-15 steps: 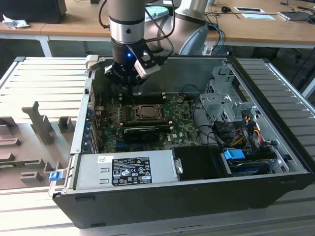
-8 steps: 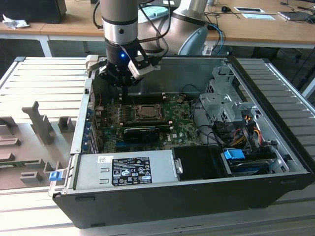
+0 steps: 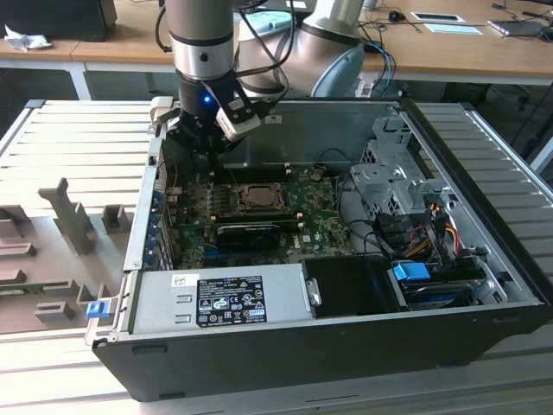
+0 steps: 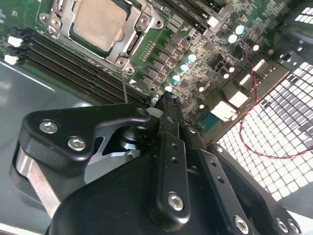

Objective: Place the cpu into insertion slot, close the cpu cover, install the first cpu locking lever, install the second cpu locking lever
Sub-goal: 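Install the first cpu locking lever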

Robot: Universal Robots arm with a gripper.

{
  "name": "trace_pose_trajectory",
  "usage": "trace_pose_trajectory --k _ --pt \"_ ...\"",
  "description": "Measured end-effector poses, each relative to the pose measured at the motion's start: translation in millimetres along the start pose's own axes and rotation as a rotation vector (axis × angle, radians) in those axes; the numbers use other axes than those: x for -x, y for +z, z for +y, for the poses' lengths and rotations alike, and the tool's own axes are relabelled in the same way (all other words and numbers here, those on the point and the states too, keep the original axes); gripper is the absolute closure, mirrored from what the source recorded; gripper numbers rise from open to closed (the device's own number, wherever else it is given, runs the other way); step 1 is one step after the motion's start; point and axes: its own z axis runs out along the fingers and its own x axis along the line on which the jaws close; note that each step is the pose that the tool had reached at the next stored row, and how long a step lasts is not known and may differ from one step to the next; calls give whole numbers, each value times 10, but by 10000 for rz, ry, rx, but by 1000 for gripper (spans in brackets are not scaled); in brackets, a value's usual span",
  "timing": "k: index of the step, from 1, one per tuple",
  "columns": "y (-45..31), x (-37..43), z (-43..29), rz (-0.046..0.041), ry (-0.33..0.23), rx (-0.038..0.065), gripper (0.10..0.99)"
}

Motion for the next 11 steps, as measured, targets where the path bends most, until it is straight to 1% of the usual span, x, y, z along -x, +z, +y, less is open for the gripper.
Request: trace_pose_trajectory --k 6,9,11 --pt "29 -12 14 0 -3 3 980" --pt "41 -9 54 -1 -3 3 980" --pt "52 -4 117 0 -3 2 980"
